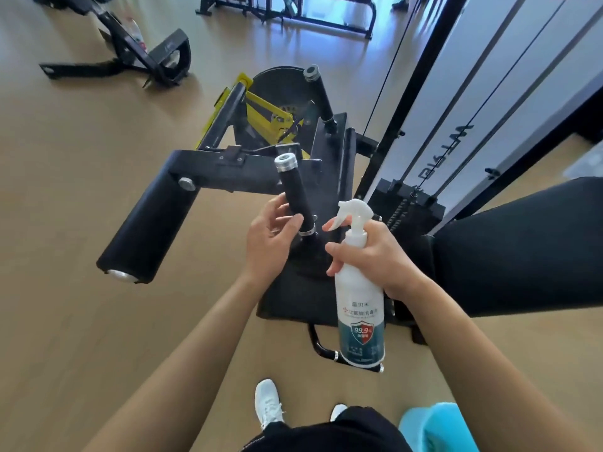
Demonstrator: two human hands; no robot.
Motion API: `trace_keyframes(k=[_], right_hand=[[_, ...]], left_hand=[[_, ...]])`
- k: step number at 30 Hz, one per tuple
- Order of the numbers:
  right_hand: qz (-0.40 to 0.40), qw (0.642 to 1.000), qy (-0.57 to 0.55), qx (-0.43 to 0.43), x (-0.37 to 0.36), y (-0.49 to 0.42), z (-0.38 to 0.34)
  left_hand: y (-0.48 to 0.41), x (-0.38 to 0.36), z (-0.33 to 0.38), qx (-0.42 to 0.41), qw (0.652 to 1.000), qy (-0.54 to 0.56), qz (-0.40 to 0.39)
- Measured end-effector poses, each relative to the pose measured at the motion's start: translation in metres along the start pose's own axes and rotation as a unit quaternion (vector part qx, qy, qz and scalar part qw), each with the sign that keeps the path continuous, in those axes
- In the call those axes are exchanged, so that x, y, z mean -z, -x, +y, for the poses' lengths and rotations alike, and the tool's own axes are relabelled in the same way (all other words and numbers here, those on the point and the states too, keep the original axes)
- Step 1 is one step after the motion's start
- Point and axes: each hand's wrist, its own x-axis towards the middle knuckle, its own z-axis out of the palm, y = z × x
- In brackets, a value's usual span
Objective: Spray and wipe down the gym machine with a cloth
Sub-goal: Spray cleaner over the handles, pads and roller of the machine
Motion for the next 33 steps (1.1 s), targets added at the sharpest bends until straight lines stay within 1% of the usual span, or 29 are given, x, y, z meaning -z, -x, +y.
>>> trace_keyframes(k=[5, 8, 11, 13, 15, 17, 18, 19, 21, 23, 25, 27, 28, 30, 33], right_hand=[[0.002, 0.999, 0.041, -0.033, 0.001, 0.000, 0.008], [0.012, 0.999, 0.000, -0.032, 0.007, 0.000, 0.014], [-0.020, 0.999, -0.014, -0.023, 0.014, -0.008, 0.019], [-0.027, 0.999, -0.029, -0.023, 0.021, -0.016, 0.025], [-0.011, 0.999, -0.038, -0.032, 0.028, -0.024, 0.033], [-0.003, 0.998, -0.039, -0.052, 0.041, -0.033, 0.048], [-0.005, 0.997, -0.039, -0.068, 0.049, -0.037, 0.055], [-0.014, 0.996, -0.040, -0.084, 0.057, -0.040, 0.064], [-0.055, 0.993, -0.029, -0.102, 0.074, -0.045, 0.080], [-0.133, 0.986, 0.030, -0.097, 0.090, -0.048, 0.094], [-0.215, 0.966, 0.115, -0.081, 0.101, -0.049, 0.105], [-0.275, 0.945, 0.167, -0.062, 0.107, -0.051, 0.115], [-0.293, 0.939, 0.171, -0.055, 0.110, -0.053, 0.120], [-0.309, 0.939, 0.140, -0.055, 0.114, -0.059, 0.126], [-0.310, 0.943, 0.116, -0.037, 0.121, -0.072, 0.133]], left_hand=[[-0.016, -0.007, 0.000, 0.016, 0.999, 0.013, 0.031], [-0.020, -0.012, -0.003, 0.011, 0.999, -0.024, 0.047], [-0.018, -0.014, -0.007, 0.018, 0.998, -0.031, 0.051], [-0.012, -0.018, -0.007, 0.027, 0.997, -0.033, 0.067], [0.000, -0.022, -0.005, 0.022, 0.992, -0.047, 0.115], [0.014, -0.034, -0.003, 0.004, 0.979, -0.068, 0.191], [0.020, -0.041, -0.003, -0.009, 0.974, -0.079, 0.213], [0.025, -0.049, -0.003, -0.022, 0.971, -0.098, 0.218], [0.032, -0.063, -0.005, -0.053, 0.967, -0.152, 0.200], [0.035, -0.073, -0.010, -0.066, 0.956, -0.202, 0.201], [0.037, -0.081, -0.015, -0.054, 0.946, -0.228, 0.222], [0.039, -0.088, -0.020, -0.038, 0.939, -0.236, 0.248], [0.040, -0.091, -0.022, -0.034, 0.934, -0.240, 0.262], [0.041, -0.100, -0.024, -0.028, 0.924, -0.251, 0.287], [0.043, -0.114, -0.024, -0.016, 0.909, -0.270, 0.317]])
